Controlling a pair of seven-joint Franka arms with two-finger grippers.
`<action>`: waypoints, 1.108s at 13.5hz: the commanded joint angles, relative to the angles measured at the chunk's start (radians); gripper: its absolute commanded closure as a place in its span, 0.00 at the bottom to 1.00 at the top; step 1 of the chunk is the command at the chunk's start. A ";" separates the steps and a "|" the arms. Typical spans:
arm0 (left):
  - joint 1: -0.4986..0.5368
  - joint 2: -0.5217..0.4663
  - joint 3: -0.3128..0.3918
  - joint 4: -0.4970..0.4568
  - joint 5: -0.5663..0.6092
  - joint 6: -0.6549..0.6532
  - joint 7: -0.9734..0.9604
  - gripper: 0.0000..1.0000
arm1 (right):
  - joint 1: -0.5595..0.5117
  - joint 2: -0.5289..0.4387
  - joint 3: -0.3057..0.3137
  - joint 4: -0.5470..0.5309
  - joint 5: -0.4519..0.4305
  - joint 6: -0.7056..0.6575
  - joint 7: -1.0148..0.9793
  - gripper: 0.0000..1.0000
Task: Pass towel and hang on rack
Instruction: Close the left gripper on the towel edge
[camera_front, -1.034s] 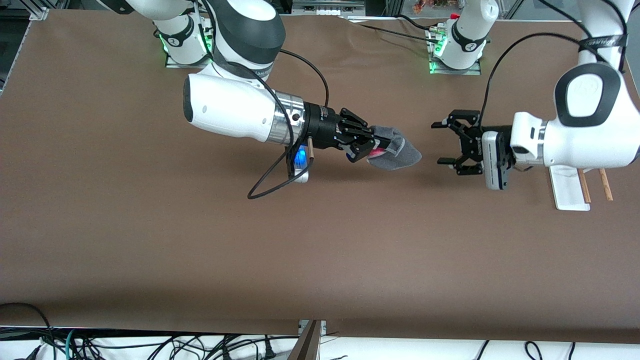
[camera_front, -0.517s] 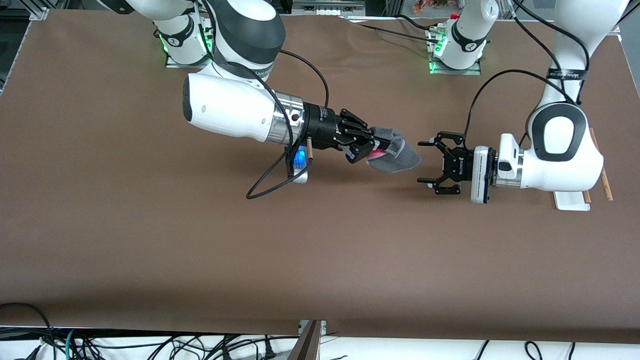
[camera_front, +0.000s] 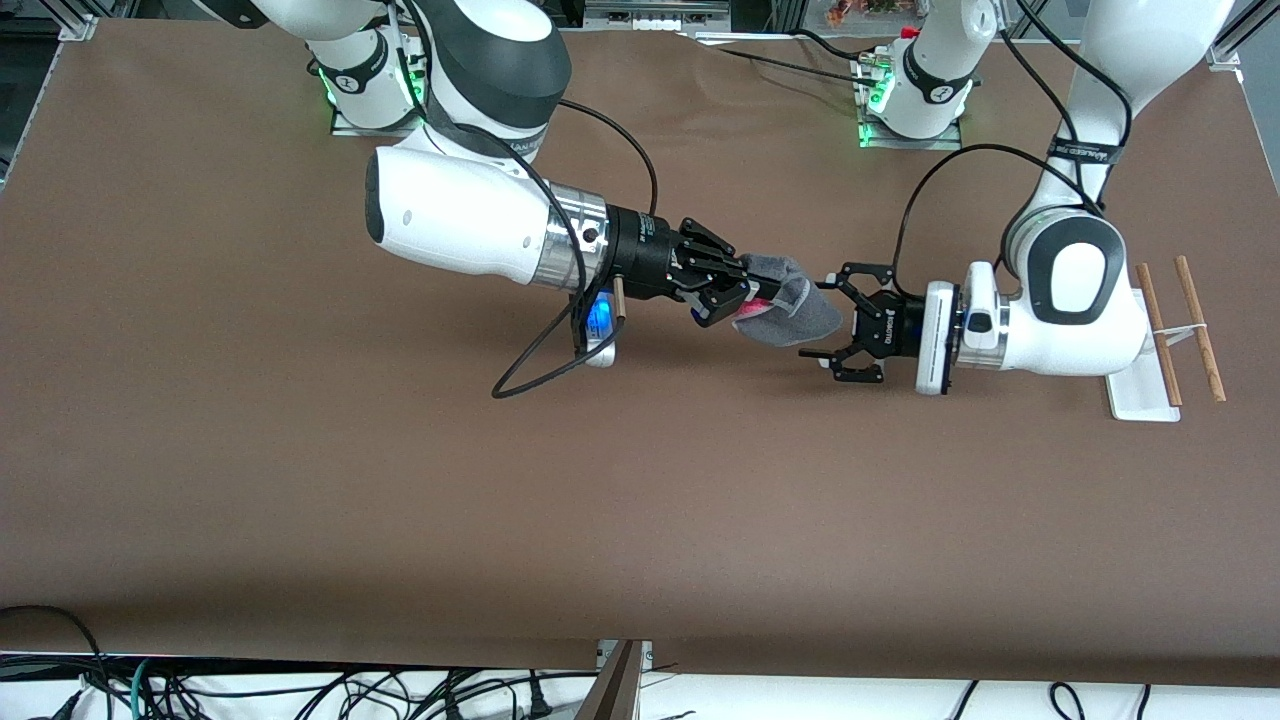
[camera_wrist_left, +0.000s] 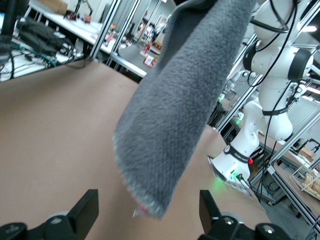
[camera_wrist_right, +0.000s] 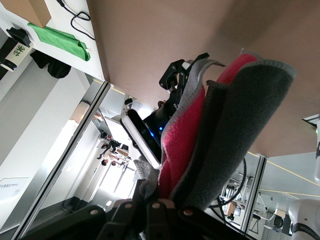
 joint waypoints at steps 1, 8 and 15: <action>-0.002 -0.015 -0.007 -0.032 -0.046 0.038 0.105 0.45 | 0.004 0.009 0.008 0.022 0.001 0.011 0.016 1.00; -0.002 -0.013 -0.020 -0.042 -0.064 0.047 0.130 1.00 | 0.004 0.009 0.007 0.022 -0.001 0.011 0.016 1.00; -0.001 -0.013 -0.020 -0.042 -0.064 0.046 0.129 1.00 | 0.004 0.010 0.007 0.022 0.001 0.019 0.016 0.48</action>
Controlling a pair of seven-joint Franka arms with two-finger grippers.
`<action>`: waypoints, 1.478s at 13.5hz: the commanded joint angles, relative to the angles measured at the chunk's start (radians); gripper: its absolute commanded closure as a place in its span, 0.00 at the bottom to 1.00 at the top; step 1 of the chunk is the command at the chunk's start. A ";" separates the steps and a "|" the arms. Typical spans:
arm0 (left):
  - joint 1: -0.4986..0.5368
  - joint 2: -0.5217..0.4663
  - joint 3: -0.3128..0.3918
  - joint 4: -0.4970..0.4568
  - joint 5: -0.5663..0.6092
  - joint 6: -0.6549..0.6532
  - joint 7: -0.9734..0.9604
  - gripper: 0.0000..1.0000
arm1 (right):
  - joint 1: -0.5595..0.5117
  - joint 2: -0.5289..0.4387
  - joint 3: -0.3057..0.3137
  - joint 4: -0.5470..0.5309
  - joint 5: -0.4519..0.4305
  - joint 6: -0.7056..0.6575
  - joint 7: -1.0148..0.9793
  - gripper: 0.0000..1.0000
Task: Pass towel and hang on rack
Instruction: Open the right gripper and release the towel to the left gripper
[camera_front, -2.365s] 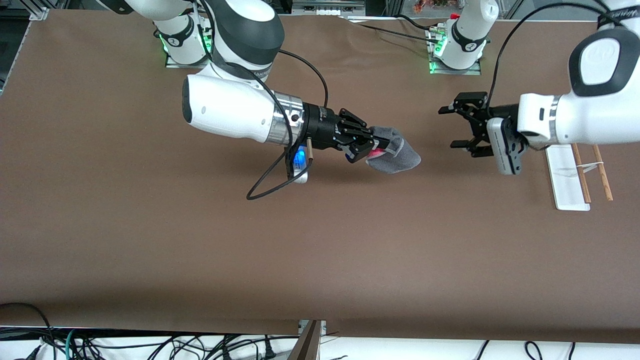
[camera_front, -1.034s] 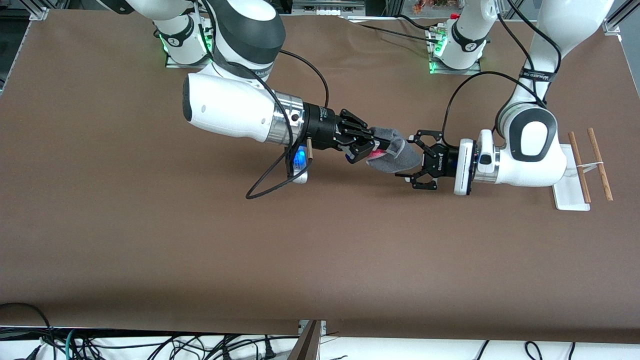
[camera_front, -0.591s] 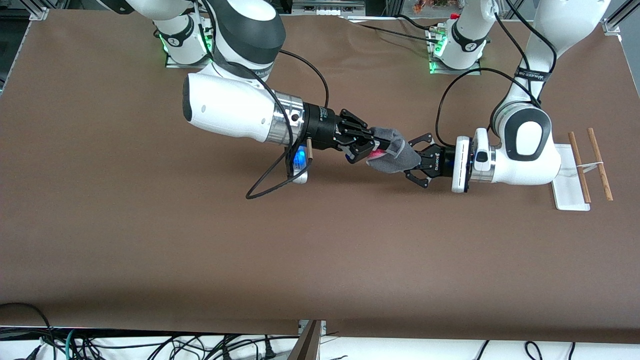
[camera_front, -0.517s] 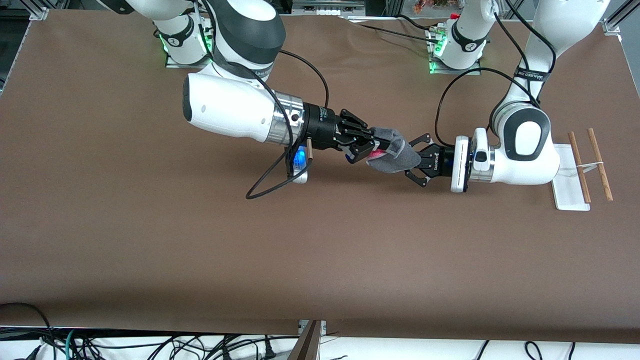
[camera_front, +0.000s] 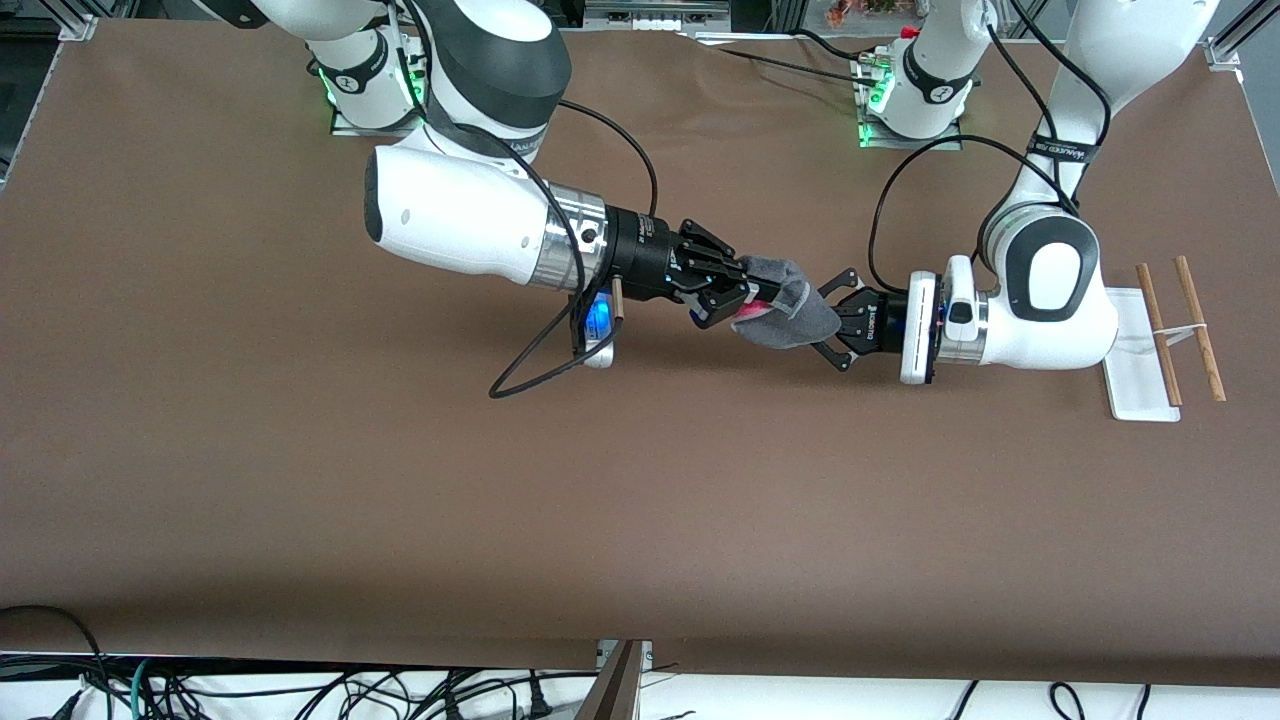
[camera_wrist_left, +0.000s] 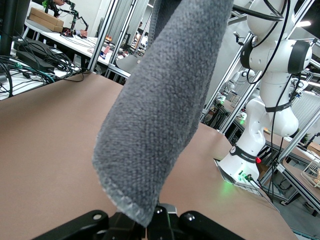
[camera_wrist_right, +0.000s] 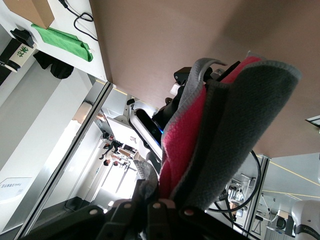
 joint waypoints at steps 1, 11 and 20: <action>0.002 -0.013 -0.005 -0.019 -0.033 0.013 0.033 1.00 | 0.004 0.010 0.005 0.022 0.001 0.007 0.016 0.22; 0.012 -0.018 0.006 -0.005 0.004 0.013 0.023 1.00 | -0.163 0.012 -0.013 0.016 -0.074 -0.159 -0.142 0.00; 0.086 -0.022 0.035 0.230 0.728 -0.208 -0.340 1.00 | -0.209 -0.398 -0.267 -0.456 -0.383 -0.451 -0.786 0.00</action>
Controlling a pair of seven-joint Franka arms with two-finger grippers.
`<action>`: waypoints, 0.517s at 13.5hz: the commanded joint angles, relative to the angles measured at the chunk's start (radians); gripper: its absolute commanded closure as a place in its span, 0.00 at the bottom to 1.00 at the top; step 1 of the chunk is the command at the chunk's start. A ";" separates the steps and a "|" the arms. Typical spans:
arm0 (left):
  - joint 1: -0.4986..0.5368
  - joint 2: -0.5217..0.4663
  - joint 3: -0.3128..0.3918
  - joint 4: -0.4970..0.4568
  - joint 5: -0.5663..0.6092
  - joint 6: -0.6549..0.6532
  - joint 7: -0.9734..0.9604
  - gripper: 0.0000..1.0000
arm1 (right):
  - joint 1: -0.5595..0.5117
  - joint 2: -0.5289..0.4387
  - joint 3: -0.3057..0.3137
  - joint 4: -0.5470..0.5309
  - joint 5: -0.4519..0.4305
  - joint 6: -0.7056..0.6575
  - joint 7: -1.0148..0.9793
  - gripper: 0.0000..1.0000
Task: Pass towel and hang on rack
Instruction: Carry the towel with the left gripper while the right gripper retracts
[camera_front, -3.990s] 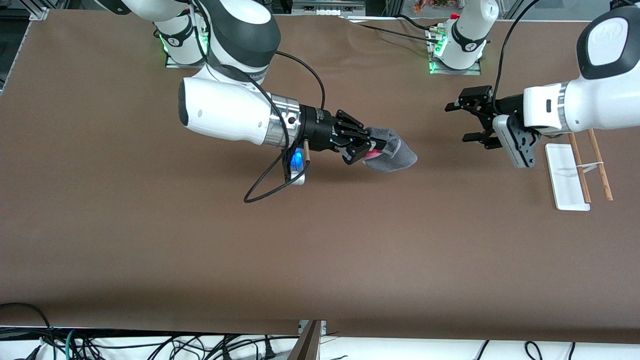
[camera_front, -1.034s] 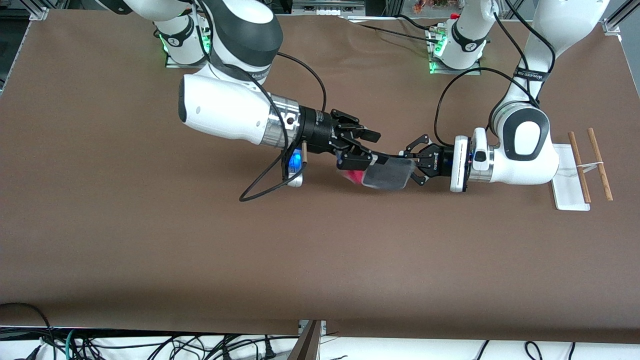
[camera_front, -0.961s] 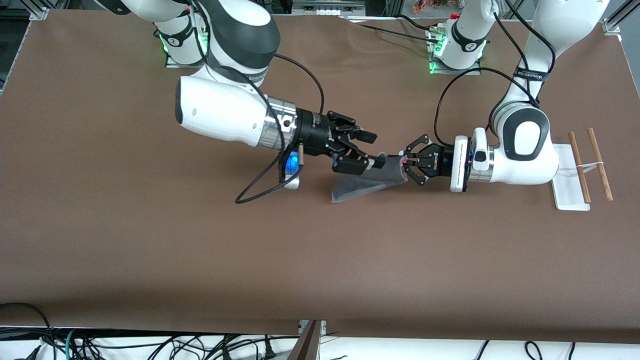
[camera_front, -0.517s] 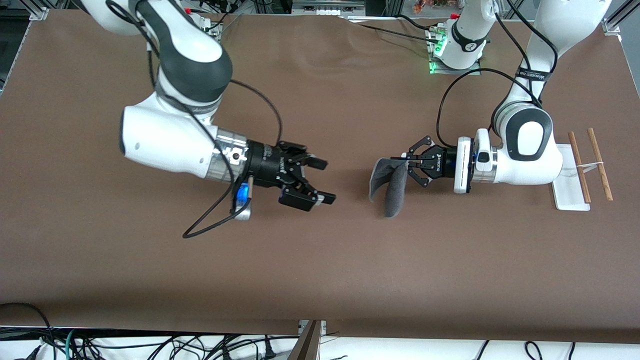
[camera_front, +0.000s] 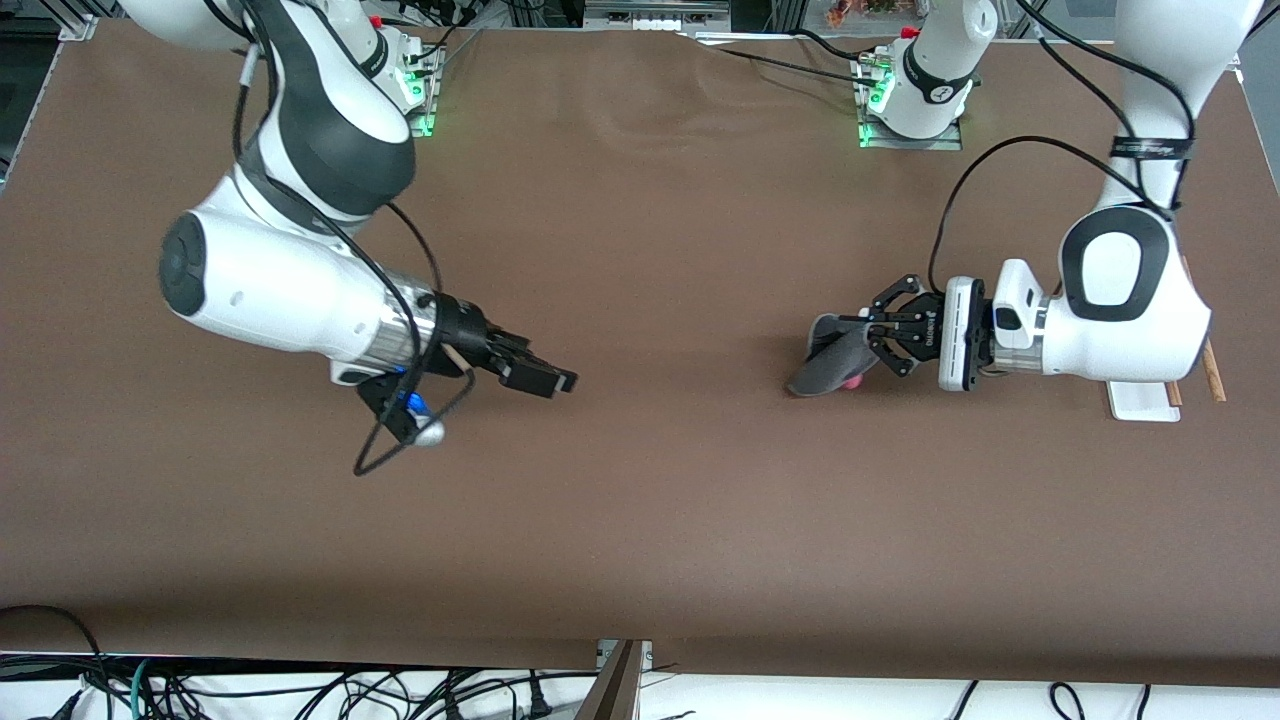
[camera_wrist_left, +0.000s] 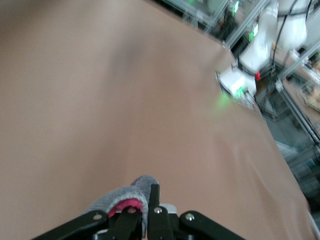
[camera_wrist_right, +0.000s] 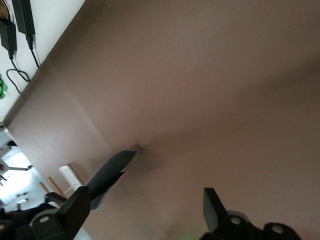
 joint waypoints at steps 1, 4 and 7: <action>0.050 -0.005 -0.005 0.098 0.234 -0.156 -0.130 1.00 | -0.005 -0.243 -0.120 -0.266 -0.023 -0.068 -0.242 0.00; 0.129 -0.003 -0.003 0.158 0.429 -0.276 -0.143 1.00 | -0.007 -0.306 -0.246 -0.264 -0.152 -0.234 -0.473 0.00; 0.238 0.000 -0.003 0.206 0.612 -0.347 -0.143 1.00 | -0.007 -0.340 -0.293 -0.264 -0.294 -0.280 -0.575 0.00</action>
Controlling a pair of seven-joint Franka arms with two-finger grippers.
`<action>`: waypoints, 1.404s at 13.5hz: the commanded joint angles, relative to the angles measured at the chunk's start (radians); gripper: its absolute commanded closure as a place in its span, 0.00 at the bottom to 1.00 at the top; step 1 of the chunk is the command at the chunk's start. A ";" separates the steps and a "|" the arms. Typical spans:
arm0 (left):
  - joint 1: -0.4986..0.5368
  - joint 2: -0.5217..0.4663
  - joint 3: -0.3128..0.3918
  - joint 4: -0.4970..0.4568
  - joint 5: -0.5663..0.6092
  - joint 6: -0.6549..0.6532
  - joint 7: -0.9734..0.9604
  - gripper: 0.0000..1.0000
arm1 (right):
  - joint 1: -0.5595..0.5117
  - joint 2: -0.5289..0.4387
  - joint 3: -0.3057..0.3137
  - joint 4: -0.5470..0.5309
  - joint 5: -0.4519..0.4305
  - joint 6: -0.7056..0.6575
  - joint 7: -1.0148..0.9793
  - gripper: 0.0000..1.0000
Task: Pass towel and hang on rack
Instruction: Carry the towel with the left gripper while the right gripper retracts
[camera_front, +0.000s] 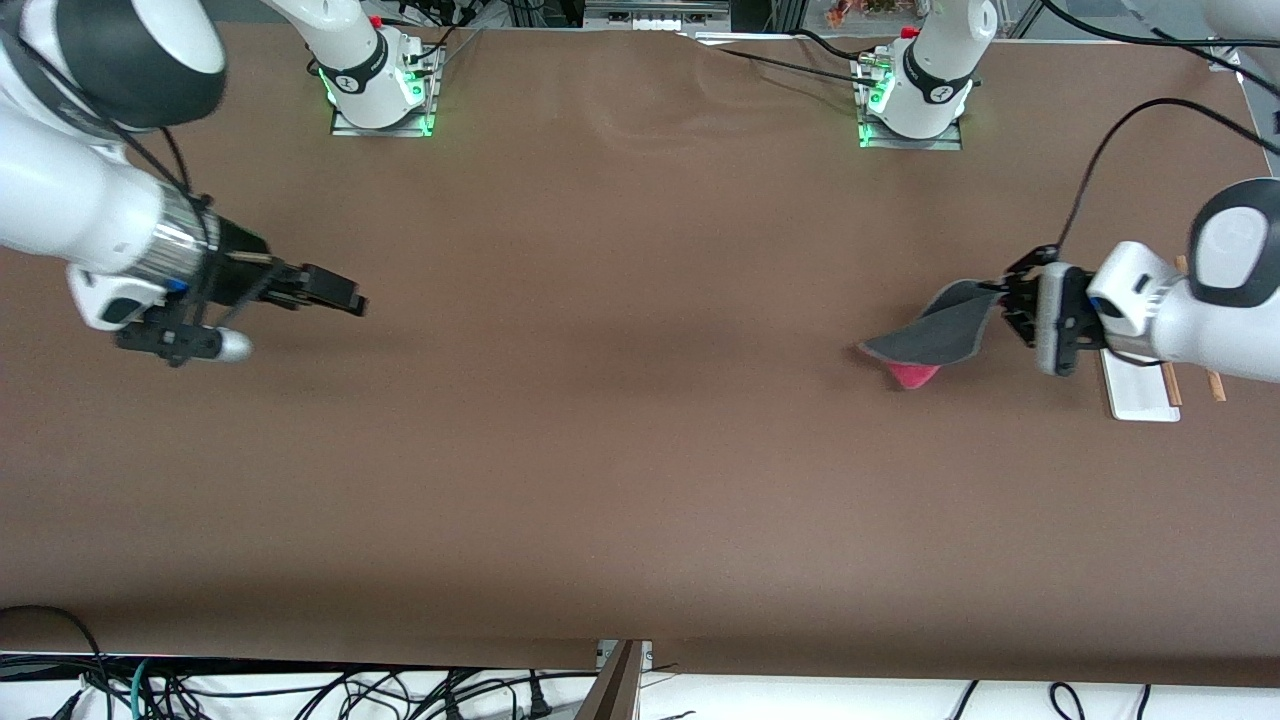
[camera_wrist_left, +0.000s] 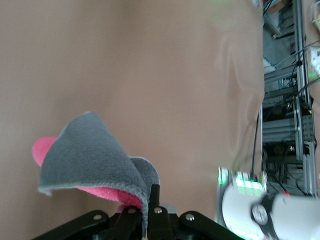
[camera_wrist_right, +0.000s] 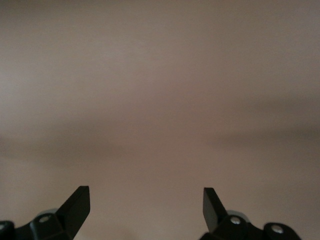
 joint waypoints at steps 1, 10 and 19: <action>0.101 0.007 -0.012 0.057 0.164 -0.061 -0.014 1.00 | 0.007 -0.041 -0.024 -0.035 -0.103 -0.020 -0.054 0.00; 0.339 0.147 -0.010 0.218 0.601 0.037 -0.002 1.00 | 0.007 -0.035 -0.053 0.001 -0.229 -0.017 -0.160 0.00; 0.454 0.294 0.013 0.216 0.640 0.382 -0.002 1.00 | 0.011 -0.028 -0.047 0.003 -0.240 -0.011 -0.232 0.00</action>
